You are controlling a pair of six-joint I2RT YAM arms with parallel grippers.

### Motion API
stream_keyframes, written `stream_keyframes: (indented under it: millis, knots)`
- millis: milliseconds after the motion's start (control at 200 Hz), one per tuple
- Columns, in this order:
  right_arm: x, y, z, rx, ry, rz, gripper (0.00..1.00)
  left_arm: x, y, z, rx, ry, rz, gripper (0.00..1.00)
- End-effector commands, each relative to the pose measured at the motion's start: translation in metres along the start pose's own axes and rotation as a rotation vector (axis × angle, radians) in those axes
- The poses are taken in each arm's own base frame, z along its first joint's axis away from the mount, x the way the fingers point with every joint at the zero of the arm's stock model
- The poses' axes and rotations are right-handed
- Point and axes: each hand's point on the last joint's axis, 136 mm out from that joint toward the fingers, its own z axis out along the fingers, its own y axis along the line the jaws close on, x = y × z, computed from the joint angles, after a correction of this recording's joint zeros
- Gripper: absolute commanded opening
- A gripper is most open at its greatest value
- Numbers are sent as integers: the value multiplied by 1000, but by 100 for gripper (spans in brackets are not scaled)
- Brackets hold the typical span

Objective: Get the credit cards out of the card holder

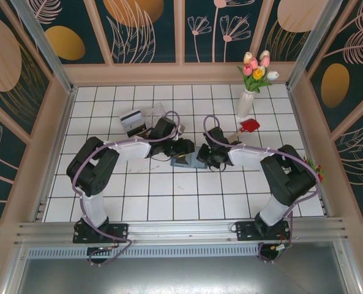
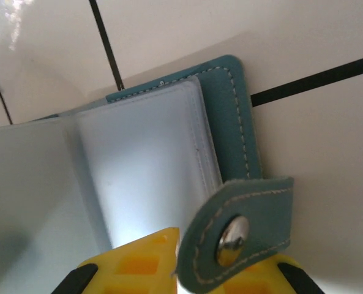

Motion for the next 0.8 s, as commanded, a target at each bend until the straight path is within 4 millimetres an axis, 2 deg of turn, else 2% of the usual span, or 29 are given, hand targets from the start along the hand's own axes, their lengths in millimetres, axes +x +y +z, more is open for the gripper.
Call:
stream_keyframes:
  millis: [0,235,390,425,601,796]
  knots:
    - [-10,3,-19,-24,-77,3,16,4,-14,8,57,12,7,45]
    - [-24,-7,-48,-75,-169,121,20,-3,-26,8,106,-31,-8,45]
    - [-27,-6,-66,-96,-214,135,20,1,-23,19,107,-16,-15,45]
    - [-36,-10,-71,-98,-236,160,20,1,-23,21,105,-13,-13,44]
    - [-39,-1,-84,-148,-243,147,20,4,-7,34,47,-12,-14,44]
    - [-35,3,-80,-168,-220,111,20,0,18,46,-41,-43,-38,45]
